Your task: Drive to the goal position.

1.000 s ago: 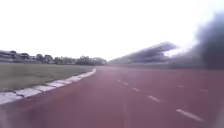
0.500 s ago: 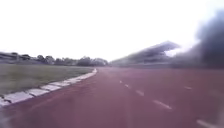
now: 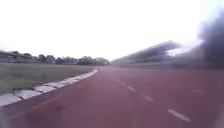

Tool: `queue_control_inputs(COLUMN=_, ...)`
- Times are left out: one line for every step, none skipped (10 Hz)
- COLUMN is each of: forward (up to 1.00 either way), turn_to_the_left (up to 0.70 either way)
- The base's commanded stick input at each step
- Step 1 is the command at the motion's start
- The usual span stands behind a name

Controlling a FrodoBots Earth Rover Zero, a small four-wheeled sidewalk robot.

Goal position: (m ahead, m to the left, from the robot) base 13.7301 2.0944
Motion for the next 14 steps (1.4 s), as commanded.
queue_control_inputs(forward=0.70, turn_to_the_left=0.00)
queue_control_inputs(forward=0.70, turn_to_the_left=0.00)
queue_control_inputs(forward=0.70, turn_to_the_left=0.00)
queue_control_inputs(forward=0.70, turn_to_the_left=0.00)
queue_control_inputs(forward=0.70, turn_to_the_left=0.00)
queue_control_inputs(forward=0.70, turn_to_the_left=0.00)
queue_control_inputs(forward=0.70, turn_to_the_left=0.00)
queue_control_inputs(forward=0.70, turn_to_the_left=0.00)
queue_control_inputs(forward=0.70, turn_to_the_left=0.00)
queue_control_inputs(forward=0.70, turn_to_the_left=0.00)
queue_control_inputs(forward=0.70, turn_to_the_left=-0.06)
queue_control_inputs(forward=0.70, turn_to_the_left=-0.17)
queue_control_inputs(forward=0.70, turn_to_the_left=-0.27)
queue_control_inputs(forward=0.70, turn_to_the_left=-0.27)
